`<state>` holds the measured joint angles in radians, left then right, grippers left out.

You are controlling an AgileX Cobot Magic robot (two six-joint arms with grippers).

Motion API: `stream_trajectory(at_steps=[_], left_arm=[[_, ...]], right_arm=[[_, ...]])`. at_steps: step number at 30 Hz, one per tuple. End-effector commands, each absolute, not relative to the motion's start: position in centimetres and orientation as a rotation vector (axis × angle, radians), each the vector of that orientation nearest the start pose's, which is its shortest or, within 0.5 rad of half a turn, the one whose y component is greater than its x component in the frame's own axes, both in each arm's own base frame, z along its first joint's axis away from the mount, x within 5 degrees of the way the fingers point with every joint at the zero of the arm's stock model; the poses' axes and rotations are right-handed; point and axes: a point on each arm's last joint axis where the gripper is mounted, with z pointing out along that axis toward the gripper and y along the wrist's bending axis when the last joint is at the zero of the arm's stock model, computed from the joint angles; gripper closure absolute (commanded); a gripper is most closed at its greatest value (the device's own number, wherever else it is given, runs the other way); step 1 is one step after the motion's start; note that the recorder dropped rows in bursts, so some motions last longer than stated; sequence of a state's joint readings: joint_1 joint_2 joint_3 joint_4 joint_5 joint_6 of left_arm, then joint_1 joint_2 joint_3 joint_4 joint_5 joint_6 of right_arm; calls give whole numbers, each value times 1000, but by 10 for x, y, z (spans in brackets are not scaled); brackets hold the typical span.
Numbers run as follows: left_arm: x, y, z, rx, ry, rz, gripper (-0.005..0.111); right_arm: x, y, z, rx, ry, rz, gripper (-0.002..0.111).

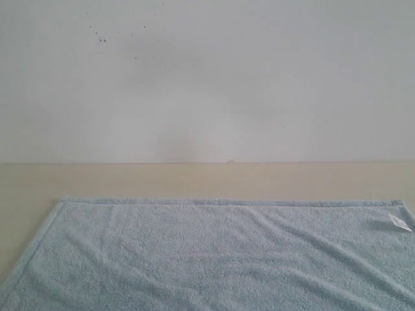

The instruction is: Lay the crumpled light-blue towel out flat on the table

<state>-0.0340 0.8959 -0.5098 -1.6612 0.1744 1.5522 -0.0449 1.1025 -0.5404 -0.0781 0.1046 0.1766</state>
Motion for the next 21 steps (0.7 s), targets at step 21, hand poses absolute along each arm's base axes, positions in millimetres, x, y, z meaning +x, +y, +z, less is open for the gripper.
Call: stream_trajectory(at_steps=[21], left_arm=[[102, -29, 343, 144, 1532, -342, 103]], right_arm=[[87, 27, 375, -169, 1439, 306, 107]])
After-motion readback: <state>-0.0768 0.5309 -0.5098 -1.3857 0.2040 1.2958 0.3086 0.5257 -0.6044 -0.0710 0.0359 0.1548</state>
